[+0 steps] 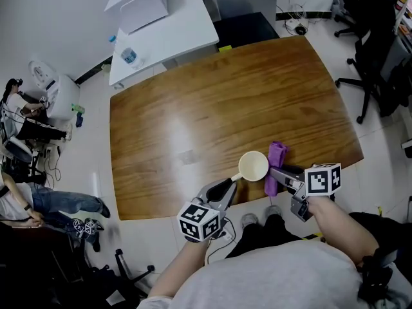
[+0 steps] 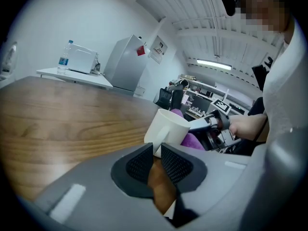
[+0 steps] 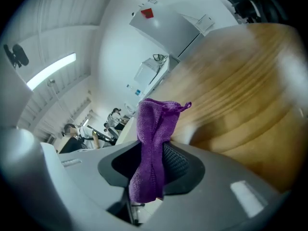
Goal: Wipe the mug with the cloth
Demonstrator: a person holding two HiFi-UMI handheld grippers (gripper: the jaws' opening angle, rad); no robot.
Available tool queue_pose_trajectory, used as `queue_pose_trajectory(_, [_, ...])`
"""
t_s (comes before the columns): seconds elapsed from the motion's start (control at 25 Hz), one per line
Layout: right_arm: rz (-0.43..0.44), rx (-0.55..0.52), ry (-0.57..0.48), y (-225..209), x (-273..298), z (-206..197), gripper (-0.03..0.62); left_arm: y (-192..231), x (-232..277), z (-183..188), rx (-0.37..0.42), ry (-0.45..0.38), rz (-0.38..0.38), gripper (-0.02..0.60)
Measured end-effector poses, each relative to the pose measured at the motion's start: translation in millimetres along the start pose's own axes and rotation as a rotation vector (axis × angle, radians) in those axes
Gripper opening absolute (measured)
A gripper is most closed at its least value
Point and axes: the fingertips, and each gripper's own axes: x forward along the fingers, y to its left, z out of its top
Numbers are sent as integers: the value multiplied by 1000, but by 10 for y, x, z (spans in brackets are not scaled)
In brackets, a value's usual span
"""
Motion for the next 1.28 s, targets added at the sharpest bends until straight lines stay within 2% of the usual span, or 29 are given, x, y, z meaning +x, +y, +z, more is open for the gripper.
queue_pose_trajectory(0.2, [-116,-87,76,-206,118,-78,133,17,1,-3,-6,-3,-9,48])
queue_pose_trajectory(0.32, [-142,-109,91,-218,135,-80,133,10,-13,-11,-11,-1,-12,49])
queue_pose_trajectory(0.64, [-90,-49,16,-33,-195,-82,133,-50,-24,-50,7,13,-19,49])
queue_pose_trajectory(0.84, [33,39,-43,221,-288,-142,133,-169,-8,-100,7,22,-46,46])
queue_pose_trajectory(0.96, [77,81,-57,276,-268,-199,135,-234,14,-122,5,28,-54,46])
queue_pose_trajectory(1.08, [67,89,-40,207,-219,-240,135,-283,38,-119,10,39,-63,44])
queue_pose_trajectory(1.28, [-54,43,60,-83,-78,-395,135,-319,60,-136,9,42,-66,43])
